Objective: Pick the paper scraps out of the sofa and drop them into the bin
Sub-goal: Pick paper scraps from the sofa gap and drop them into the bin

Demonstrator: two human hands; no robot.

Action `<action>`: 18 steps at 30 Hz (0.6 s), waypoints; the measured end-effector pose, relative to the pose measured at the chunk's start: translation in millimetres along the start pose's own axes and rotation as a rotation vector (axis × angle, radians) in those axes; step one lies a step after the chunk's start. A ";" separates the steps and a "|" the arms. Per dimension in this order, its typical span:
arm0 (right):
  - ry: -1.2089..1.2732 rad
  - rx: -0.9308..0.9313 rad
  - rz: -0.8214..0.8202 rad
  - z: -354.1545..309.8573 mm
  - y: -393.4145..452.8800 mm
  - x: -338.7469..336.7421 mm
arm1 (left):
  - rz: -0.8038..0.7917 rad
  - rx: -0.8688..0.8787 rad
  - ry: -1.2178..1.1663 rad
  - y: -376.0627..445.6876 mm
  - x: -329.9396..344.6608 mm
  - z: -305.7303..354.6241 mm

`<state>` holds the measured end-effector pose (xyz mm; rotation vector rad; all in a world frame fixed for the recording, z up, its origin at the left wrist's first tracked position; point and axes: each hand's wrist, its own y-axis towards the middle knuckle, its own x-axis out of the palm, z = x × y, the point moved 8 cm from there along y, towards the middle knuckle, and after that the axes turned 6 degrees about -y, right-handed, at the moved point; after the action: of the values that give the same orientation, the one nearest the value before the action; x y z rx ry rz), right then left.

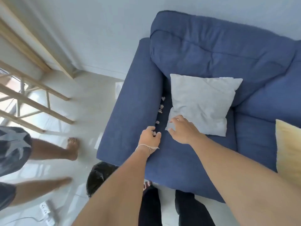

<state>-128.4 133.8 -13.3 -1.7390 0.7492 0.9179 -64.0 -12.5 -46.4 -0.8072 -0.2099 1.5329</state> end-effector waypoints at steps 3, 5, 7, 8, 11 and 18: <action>0.050 0.001 -0.046 8.4 37.9 49.6 | 0.155 -0.167 -0.186 28.2 30.3 -53.8; 0.037 -0.015 -0.073 14.9 61.8 84.4 | 0.257 -0.323 -0.330 41.0 54.4 -93.8; 0.025 -0.057 -0.071 19.1 85.7 111.9 | 0.363 -0.412 -0.414 56.3 78.4 -125.4; 0.012 -0.087 -0.075 18.5 94.5 123.1 | 0.407 -0.462 -0.430 61.0 89.1 -139.5; -0.023 -0.151 -0.079 21.5 116.3 156.5 | 0.539 -0.567 -0.467 75.5 115.7 -176.7; -0.196 -0.244 -0.057 21.4 147.7 207.8 | 0.766 -0.685 -0.429 97.4 135.0 -217.5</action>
<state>-146.1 92.9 -265.2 -1.8365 0.4729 1.1600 -2.0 25.8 -310.4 -1.1564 -0.8503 2.4102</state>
